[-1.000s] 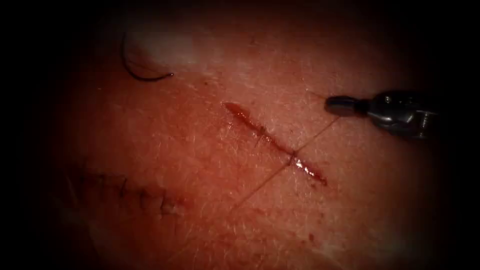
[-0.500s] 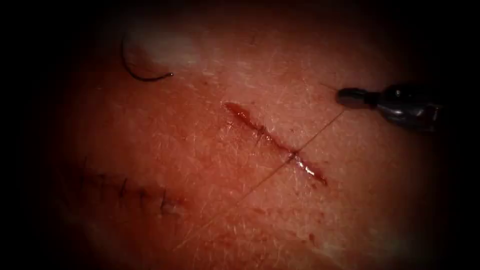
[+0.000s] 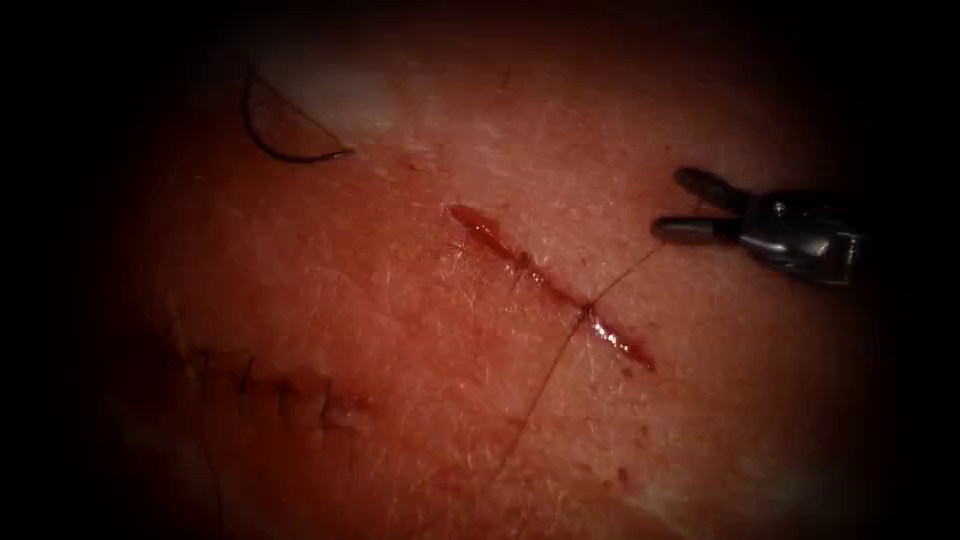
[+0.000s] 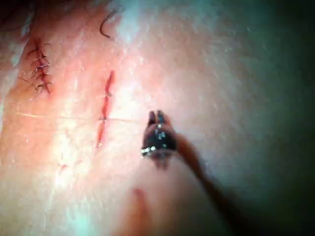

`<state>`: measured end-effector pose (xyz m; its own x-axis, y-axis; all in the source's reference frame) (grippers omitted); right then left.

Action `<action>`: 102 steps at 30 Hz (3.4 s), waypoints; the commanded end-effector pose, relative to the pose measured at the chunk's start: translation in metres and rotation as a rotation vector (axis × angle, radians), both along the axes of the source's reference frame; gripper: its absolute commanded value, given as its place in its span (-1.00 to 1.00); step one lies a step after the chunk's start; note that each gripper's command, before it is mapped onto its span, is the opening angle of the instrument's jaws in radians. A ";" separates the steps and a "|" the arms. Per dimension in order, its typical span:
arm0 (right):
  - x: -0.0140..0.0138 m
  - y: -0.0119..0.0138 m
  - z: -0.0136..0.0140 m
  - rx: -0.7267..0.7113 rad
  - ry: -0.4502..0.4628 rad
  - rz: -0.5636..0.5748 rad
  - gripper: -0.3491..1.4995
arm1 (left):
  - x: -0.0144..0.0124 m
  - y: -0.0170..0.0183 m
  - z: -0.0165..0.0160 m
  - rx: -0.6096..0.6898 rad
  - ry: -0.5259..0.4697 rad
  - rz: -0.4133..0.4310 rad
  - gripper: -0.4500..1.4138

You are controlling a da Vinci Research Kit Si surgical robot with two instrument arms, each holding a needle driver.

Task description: Wound Closure

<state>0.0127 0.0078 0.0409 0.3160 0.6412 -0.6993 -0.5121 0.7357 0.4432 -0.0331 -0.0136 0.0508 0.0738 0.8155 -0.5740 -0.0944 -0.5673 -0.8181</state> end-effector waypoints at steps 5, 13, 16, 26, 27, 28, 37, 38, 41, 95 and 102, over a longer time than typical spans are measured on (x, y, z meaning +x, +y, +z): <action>-0.0009 -0.0016 -0.0017 -0.015 0.048 0.047 0.65 | -0.0033 0.0046 -0.0027 -0.035 -0.029 0.030 -1.00; -0.0029 -0.0049 -0.0038 -0.027 0.038 0.132 0.58 | -0.0095 0.0140 -0.0040 -0.070 -0.090 0.061 -1.00; -0.0027 -0.0059 -0.0047 -0.027 0.044 0.148 0.49 | -0.0114 0.0161 -0.0032 -0.065 -0.108 0.069 -1.00; 0.0034 -0.0070 -0.0052 -0.012 0.103 0.116 0.43 | -0.0160 0.0211 0.0006 -0.065 -0.140 0.079 -1.00; 0.0040 -0.0072 -0.0052 -0.011 0.110 0.108 0.42 | -0.0162 0.0217 0.0010 -0.065 -0.143 0.080 -1.00; 0.0052 -0.0075 -0.0053 -0.001 0.135 0.086 0.42 | -0.0164 0.0227 0.0016 -0.063 -0.148 0.082 -1.00; 0.0069 -0.0086 -0.0052 0.029 0.187 0.038 -0.04 | -0.0169 0.0277 0.0073 -0.078 -0.149 0.049 -1.00; 0.0070 -0.0088 -0.0053 0.029 0.189 0.035 -0.22 | -0.0170 0.0280 0.0081 -0.083 -0.148 0.045 -1.00; 0.0073 -0.0093 -0.0055 0.033 0.205 0.017 -0.62 | -0.0177 0.0284 0.0098 -0.101 -0.138 0.039 -1.00; 0.0061 -0.0105 -0.0057 0.259 0.208 0.861 -0.33 | -0.0181 0.0216 0.0189 -0.099 -0.087 0.018 -1.00; 0.0054 -0.0104 -0.0053 0.274 0.205 1.028 -0.06 | -0.0194 0.0232 0.0183 -0.087 -0.086 0.009 -1.00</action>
